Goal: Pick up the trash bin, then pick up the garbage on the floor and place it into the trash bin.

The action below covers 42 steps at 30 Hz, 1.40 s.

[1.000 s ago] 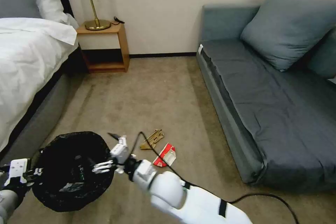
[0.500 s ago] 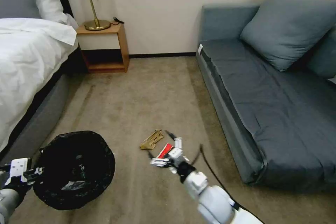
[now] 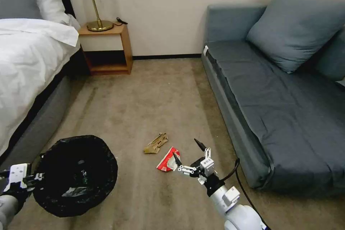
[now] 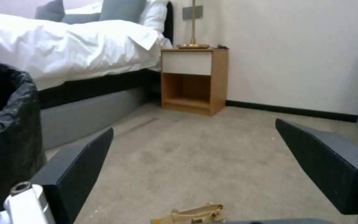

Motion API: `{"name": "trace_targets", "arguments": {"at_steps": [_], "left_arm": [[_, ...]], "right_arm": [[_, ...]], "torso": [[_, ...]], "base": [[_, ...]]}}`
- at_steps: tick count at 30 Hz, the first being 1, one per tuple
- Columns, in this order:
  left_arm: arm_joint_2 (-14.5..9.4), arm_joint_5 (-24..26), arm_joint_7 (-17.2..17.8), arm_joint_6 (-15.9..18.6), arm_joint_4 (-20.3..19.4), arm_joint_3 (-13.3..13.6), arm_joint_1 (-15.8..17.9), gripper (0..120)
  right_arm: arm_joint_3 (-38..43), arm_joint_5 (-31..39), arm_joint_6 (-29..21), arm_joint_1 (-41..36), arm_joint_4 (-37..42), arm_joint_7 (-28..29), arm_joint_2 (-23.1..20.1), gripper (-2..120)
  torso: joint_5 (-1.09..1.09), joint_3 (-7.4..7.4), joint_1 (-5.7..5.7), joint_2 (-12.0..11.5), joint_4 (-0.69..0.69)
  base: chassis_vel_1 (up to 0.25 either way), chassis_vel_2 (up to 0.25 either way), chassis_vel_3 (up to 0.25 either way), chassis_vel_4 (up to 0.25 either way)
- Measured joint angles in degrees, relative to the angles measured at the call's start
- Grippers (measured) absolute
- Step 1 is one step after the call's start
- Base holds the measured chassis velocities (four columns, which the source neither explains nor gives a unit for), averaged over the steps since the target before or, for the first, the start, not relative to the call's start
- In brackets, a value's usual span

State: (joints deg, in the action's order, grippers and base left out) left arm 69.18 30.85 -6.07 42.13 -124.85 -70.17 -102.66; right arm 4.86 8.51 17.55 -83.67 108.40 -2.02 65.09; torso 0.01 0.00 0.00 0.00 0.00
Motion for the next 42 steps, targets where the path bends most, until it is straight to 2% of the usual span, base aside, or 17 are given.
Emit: {"name": "trace_targets", "arguments": {"at_steps": [11, 23, 30, 42], "left_arm": [[0.5, -0.33, 0.02, 0.0, 0.15, -0.92, -0.61, 2], [-0.05, -0.44, -0.03, 0.0, 0.85, -2.0, -0.54, 2], [-0.12, -0.4, -0.08, 0.0, 1.44, -2.05, -0.14, 2], [-0.28, -0.44, -0.08, 0.0, 2.37, -1.79, 0.3, 2]], "right_arm": [[-1.05, 0.99, 1.23, 0.86, -1.6, -1.56, 0.22, 100], [-2.75, -0.84, 0.98, 2.11, -3.07, -1.51, 0.3, 100], [-4.59, -2.38, -0.06, 2.83, -4.17, -1.49, -0.61, 100], [-8.65, -3.23, -1.41, 5.61, -7.91, -1.26, -0.45, 100]], "torso": [[0.0, 0.0, 0.0, 0.0, 0.01], [-0.02, 0.01, 0.0, 0.0, 0.0], [-0.01, 0.02, 0.01, 0.0, 0.0], [0.0, 0.0, 0.0, 0.0, 0.01]], "base": [[-0.003, 0.002, 0.001, -0.006], [-0.139, 0.122, 0.124, -0.128], [-0.126, 0.124, 0.131, -0.122], [0.0, 0.0, 0.0, 0.0]]}}
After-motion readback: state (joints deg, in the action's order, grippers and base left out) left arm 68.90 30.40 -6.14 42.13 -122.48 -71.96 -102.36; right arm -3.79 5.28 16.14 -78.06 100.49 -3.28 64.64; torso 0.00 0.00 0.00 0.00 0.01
